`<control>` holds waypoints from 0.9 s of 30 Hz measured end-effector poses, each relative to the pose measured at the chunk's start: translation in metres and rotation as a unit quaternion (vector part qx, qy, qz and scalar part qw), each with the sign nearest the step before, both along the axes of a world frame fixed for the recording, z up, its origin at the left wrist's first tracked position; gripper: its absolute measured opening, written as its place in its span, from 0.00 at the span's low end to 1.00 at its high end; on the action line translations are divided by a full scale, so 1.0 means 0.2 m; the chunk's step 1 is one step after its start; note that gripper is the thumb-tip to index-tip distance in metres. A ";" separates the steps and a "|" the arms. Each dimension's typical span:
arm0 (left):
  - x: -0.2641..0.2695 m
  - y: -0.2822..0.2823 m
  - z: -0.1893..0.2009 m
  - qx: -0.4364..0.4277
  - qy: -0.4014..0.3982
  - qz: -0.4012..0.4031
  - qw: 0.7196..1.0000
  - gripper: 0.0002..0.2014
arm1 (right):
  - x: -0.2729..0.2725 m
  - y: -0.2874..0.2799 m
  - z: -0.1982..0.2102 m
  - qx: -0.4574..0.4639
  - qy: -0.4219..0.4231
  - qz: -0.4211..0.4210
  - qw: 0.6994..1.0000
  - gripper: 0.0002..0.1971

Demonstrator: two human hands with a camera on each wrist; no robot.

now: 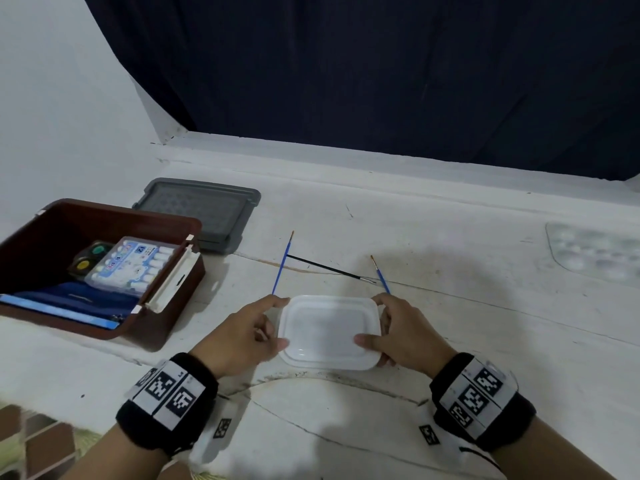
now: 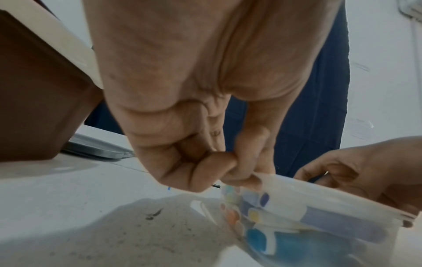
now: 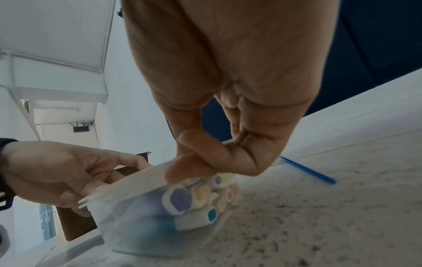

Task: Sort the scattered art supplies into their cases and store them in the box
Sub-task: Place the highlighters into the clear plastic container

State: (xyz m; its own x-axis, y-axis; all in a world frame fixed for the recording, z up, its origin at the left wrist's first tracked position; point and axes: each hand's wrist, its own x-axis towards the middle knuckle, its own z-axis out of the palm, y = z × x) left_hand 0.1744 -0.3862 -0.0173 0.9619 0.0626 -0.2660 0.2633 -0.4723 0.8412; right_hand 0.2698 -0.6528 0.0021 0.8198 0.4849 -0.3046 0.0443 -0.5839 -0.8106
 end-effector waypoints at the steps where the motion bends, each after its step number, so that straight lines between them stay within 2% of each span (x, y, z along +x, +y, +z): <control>1: 0.01 0.01 -0.01 -0.001 0.001 0.002 1.000 0.27 | 0.01 0.01 0.00 -0.005 0.006 0.003 1.000 0.25; 6: 0.02 0.01 -0.02 -0.011 0.003 0.004 1.000 0.26 | 0.03 0.03 0.01 -0.031 0.018 0.015 0.999 0.24; 11: 0.01 -0.01 0.01 0.044 0.005 0.003 0.999 0.27 | 0.03 0.03 0.04 -0.052 -0.008 0.009 0.999 0.24; 13: 0.00 -0.02 0.01 0.065 0.002 0.009 0.998 0.28 | 0.03 0.02 0.05 -0.144 -0.084 0.035 0.985 0.29; 15: -0.01 -0.03 0.02 0.069 -0.004 0.025 0.997 0.29 | 0.03 0.03 0.06 -0.234 -0.163 0.069 0.956 0.37; 19: -0.05 -0.06 0.02 0.084 -0.019 0.046 0.995 0.24 | -0.02 0.10 0.07 -0.201 -0.195 0.140 0.950 0.44; 22: -0.09 -0.06 0.02 0.091 -0.031 0.065 0.993 0.22 | -0.05 0.18 0.06 -0.225 -0.219 0.201 0.928 0.51; 27: -0.20 -0.01 0.14 0.085 -0.121 0.091 0.985 0.14 | -0.04 0.24 0.06 -0.280 -0.190 0.239 0.910 0.65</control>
